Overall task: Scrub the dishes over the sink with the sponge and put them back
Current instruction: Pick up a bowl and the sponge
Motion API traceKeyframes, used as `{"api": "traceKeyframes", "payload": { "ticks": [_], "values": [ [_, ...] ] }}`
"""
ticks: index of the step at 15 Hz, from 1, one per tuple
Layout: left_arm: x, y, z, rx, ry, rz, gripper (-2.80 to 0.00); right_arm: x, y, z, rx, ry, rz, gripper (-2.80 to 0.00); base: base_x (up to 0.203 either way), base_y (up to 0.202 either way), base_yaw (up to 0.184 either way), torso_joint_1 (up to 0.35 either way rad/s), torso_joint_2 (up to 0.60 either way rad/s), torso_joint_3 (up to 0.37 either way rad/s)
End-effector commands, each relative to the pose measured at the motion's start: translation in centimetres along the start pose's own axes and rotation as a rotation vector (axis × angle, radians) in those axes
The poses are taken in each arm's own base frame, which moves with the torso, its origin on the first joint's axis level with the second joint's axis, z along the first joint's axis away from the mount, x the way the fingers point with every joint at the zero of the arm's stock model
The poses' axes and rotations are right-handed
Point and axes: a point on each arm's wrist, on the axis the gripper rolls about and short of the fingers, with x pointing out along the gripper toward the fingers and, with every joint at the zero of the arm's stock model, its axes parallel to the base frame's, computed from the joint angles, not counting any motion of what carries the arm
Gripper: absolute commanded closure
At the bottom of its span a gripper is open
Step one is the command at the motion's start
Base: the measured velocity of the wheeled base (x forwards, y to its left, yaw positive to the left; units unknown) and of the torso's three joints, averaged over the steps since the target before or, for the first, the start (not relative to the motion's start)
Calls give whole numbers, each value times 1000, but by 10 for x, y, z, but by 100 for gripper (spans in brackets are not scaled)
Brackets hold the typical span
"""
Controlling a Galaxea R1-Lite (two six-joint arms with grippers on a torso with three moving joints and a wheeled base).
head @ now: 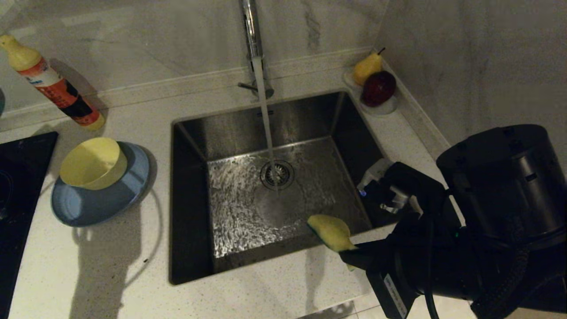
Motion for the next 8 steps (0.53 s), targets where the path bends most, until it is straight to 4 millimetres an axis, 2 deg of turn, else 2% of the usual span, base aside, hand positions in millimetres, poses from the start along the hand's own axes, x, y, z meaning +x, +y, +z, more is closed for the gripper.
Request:
{"api": "traceKeyframes", "payload": {
  "ticks": [1,3,5,8],
  "values": [
    [-71,-42,-6,82,-50,-205,0,1,0,0,1,2,-1,0,0,0,0,0,0,0],
    [-85,-64,-25,136,48,-344,0,-1,0,1,4,-5,0,0,0,0,0,0,0,0],
    [-86,-83,-43,196,147,-453,0,-5,0,2,11,-15,3,0,0,0,0,0,0,0],
    [-69,-107,-73,313,248,-500,0,-10,0,4,15,-33,5,0,0,0,0,0,0,0]
  ]
}}
